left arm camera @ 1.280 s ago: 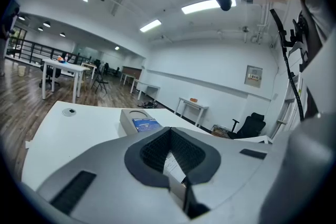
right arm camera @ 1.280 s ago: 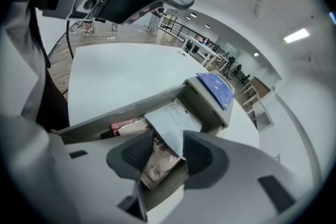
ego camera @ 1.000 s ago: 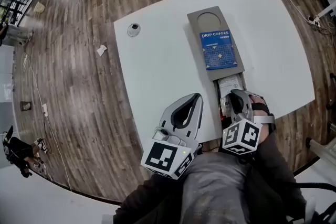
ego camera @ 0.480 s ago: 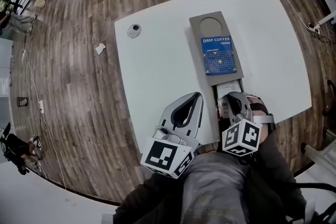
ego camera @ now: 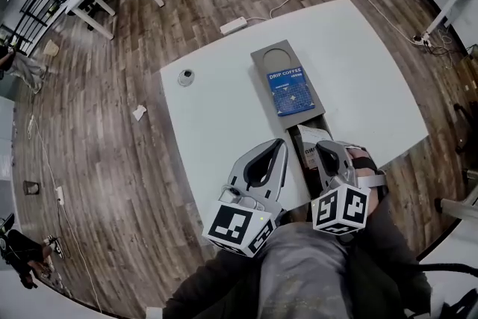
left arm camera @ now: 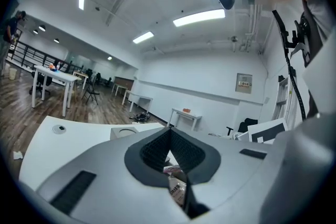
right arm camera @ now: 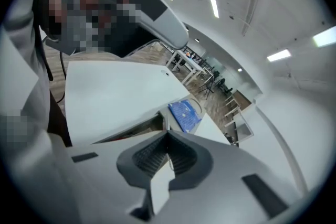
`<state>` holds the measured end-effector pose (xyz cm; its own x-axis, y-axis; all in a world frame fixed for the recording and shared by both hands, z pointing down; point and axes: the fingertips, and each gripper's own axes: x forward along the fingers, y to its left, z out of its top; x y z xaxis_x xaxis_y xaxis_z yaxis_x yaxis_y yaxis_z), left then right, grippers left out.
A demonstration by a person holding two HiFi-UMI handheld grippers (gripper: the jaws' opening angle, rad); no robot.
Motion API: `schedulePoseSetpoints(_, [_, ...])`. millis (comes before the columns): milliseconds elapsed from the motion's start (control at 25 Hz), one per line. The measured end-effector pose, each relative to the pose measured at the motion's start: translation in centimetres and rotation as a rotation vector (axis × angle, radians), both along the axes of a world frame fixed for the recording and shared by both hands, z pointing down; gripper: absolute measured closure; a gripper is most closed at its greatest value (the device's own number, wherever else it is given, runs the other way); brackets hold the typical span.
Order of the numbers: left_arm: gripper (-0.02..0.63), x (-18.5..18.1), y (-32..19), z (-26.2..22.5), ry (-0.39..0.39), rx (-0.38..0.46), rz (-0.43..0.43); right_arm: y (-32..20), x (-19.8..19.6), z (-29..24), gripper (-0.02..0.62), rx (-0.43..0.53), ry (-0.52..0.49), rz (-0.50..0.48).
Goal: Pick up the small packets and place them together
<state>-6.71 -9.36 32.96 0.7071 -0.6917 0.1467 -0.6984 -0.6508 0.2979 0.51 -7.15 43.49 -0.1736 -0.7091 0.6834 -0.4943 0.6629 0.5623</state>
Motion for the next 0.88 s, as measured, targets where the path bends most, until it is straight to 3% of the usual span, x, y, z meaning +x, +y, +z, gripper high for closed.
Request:
schedulePoseSetpoints(400, [0.603, -0.2, -0.2, -2.7, 0.035, 0.083, 0.012, -1.7, 0.2, -4.4, 0.589, 0.142, 0.013, 0.028])
schedulePoseSetpoints(880, [0.603, -3.3, -4.7, -1.5, 0.018, 0.029, -0.200, -9.8, -0.7, -4.9, 0.589, 0.194, 0.041, -0.129])
